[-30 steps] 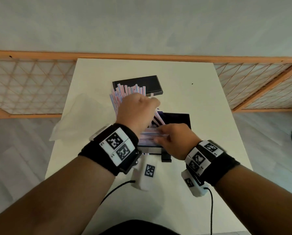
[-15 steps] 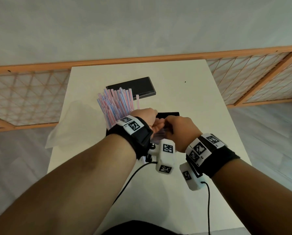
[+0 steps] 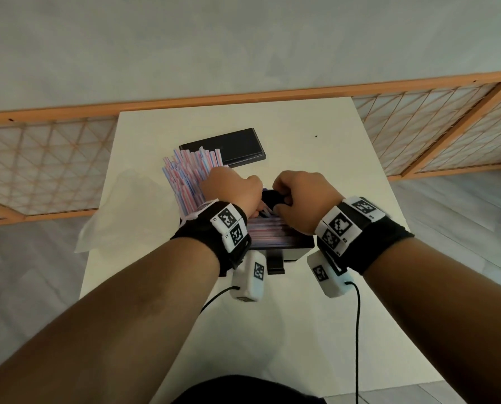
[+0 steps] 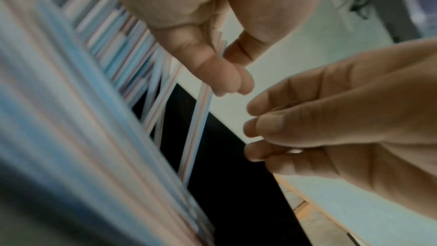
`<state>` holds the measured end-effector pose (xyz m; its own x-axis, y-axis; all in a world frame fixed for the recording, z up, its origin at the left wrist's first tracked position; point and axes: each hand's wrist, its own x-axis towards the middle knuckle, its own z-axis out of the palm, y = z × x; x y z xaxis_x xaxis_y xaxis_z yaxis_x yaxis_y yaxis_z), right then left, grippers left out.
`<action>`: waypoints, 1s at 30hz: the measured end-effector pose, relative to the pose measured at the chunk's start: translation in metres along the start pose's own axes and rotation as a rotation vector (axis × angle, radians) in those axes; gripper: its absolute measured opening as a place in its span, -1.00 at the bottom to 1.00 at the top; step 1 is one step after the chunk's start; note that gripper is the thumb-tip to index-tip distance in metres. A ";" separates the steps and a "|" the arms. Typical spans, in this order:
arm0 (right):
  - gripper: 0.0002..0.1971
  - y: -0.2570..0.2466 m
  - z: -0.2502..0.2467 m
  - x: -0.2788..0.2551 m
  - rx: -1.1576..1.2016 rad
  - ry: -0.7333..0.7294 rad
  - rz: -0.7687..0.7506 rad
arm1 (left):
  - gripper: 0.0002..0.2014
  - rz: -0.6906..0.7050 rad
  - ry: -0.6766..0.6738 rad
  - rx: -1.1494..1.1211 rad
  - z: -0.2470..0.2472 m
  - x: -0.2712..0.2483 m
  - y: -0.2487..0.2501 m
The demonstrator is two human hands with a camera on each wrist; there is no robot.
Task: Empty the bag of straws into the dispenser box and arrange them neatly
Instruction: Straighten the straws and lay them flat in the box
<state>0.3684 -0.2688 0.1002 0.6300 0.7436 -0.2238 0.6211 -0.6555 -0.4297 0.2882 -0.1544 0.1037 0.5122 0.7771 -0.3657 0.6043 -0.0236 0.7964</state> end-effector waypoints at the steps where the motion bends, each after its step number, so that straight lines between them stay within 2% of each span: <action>1: -0.71 -0.002 -0.001 0.002 0.000 0.006 -0.009 | -0.72 0.063 -0.004 0.031 -0.004 -0.003 0.001; 4: -0.66 -0.015 0.000 0.011 0.015 0.020 -0.075 | -0.77 0.178 -0.004 0.043 -0.022 -0.017 0.012; 8: -0.82 -0.032 0.008 0.016 0.114 -0.014 -0.170 | -0.84 0.196 -0.010 -0.037 -0.049 -0.027 0.019; 12: -0.76 -0.034 0.028 0.009 0.160 -0.067 -0.207 | -0.82 0.278 -0.021 0.139 -0.070 -0.019 -0.003; 15: -0.73 -0.034 0.050 0.000 0.104 -0.132 -0.217 | -0.75 0.338 0.135 0.251 -0.080 -0.015 -0.026; 17: -0.67 -0.032 0.061 -0.003 0.066 -0.155 -0.221 | -0.78 0.346 0.208 0.244 -0.084 -0.017 -0.036; 21: -0.58 -0.025 0.063 0.000 0.005 -0.126 -0.126 | -0.89 0.357 0.224 0.221 -0.082 -0.021 -0.041; 23: -0.53 -0.022 0.060 0.004 -0.008 -0.103 -0.053 | -0.87 0.325 0.182 0.174 -0.078 -0.019 -0.039; 26: -0.50 -0.023 0.063 0.010 0.030 -0.152 -0.008 | -0.85 0.250 0.085 0.097 -0.072 -0.016 -0.036; 28: -0.54 -0.026 0.066 0.013 0.132 -0.148 0.033 | -0.85 0.232 0.043 0.124 -0.070 -0.015 -0.036; 30: -0.65 -0.030 0.068 0.017 0.192 -0.108 0.081 | -0.85 0.229 0.027 0.153 -0.071 -0.014 -0.038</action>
<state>0.3284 -0.2276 0.0500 0.6145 0.7060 -0.3522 0.4639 -0.6844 -0.5625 0.2146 -0.1202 0.1124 0.6307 0.7572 -0.1702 0.5611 -0.2934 0.7740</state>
